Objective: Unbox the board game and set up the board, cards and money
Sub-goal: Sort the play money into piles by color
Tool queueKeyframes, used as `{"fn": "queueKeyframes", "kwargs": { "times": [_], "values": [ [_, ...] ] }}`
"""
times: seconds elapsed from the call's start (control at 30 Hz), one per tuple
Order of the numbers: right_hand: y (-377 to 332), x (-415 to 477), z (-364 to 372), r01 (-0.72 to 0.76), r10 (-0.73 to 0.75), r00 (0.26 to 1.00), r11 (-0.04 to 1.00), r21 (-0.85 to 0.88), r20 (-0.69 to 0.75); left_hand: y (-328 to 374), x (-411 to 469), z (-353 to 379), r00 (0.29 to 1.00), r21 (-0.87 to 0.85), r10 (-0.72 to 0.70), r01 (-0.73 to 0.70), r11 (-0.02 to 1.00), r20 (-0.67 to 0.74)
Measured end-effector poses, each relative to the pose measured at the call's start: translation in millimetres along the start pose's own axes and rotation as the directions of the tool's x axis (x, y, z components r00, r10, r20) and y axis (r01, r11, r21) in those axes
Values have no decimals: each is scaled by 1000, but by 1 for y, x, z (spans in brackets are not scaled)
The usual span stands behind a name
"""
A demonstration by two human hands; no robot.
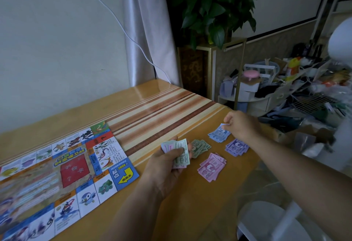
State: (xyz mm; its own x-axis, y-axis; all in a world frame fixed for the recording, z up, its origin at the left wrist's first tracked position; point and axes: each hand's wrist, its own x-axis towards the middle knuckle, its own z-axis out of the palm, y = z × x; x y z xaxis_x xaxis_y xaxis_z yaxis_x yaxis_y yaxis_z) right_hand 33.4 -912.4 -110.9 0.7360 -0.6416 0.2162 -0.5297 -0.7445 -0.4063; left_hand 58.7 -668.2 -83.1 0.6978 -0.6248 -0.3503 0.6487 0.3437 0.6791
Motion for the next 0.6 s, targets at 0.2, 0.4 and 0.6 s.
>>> {"fn": "queueKeyframes", "kwargs": {
  "times": [0.2, 0.4, 0.6],
  "values": [
    [-37, -18, -21, 170, -156, 984, 960, 224, -80, -3, 3, -5, 995, 98, 33, -23, 995, -99],
    [-90, -59, -31, 111, -337, 858, 858, 501, 388, -5, 0, -3, 991, 193, 64, -40, 980, -119],
    [-97, -61, -26, 40, -382, 805, 798, 602, 454, 1, -2, -11, 990, 136, 56, -38, 990, -130]
  ]
}}
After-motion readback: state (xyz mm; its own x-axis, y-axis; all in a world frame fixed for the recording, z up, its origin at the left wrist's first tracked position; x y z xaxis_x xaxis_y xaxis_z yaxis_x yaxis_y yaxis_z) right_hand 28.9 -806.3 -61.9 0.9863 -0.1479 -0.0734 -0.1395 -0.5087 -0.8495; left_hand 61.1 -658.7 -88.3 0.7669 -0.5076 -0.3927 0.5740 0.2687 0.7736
